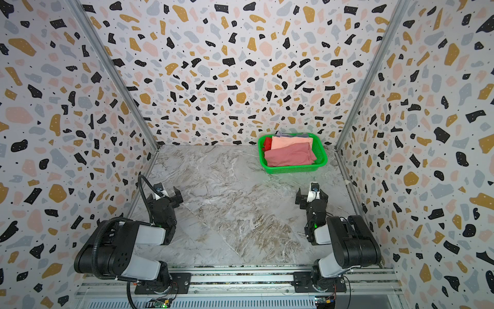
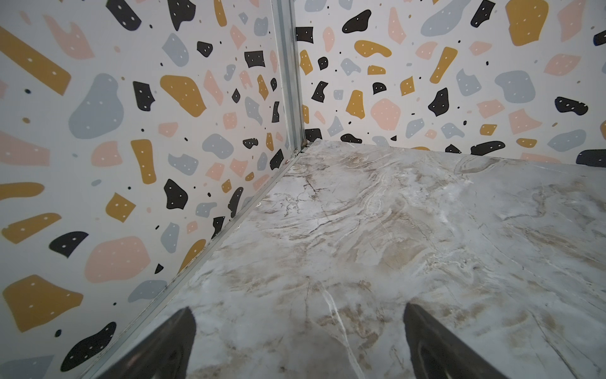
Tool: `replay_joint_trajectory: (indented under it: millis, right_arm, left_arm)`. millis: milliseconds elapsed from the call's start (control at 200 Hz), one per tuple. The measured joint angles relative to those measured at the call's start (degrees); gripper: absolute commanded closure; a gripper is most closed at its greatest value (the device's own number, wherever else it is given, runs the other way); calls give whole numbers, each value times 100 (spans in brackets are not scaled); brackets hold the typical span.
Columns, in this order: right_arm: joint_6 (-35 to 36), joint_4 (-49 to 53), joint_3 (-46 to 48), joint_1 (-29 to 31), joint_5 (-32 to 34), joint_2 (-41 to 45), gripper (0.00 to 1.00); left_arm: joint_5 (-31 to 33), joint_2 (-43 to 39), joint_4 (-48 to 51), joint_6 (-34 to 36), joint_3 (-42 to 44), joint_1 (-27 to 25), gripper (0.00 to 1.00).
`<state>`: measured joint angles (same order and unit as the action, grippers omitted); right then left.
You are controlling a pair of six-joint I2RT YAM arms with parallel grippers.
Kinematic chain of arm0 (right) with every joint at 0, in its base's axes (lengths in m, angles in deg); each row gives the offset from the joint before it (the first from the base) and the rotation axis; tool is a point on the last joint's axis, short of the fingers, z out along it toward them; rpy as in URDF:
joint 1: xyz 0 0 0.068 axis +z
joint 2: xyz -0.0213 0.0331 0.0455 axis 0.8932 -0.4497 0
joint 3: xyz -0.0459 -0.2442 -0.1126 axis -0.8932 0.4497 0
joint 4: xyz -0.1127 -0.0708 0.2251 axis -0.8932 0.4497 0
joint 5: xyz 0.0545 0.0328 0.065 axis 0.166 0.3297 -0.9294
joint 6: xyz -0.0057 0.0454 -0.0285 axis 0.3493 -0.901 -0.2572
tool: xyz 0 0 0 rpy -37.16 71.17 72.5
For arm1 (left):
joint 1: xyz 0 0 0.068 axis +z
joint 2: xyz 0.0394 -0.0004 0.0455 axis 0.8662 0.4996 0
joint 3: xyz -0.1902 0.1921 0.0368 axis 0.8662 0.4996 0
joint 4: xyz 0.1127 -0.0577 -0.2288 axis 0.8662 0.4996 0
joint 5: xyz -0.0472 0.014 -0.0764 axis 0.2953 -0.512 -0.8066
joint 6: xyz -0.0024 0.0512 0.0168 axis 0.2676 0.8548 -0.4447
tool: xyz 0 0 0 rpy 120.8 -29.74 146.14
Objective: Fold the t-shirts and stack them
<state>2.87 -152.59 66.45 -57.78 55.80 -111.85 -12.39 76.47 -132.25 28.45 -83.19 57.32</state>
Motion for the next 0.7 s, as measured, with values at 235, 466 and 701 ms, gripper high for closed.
replay_joint_trajectory:
  millis: [235, 466, 701]
  right_arm:
    - [2, 0, 0, 4, 7, 0, 1]
    - [2, 0, 0, 4, 11, 0, 1]
    - [136, 828, -223, 68, -87, 470, 1]
  left_arm:
    - [0, 0, 0, 0, 0, 0, 0]
    - [0, 0, 0, 0, 0, 0, 0]
    - [-2, -7, 2, 0, 0, -2, 0]
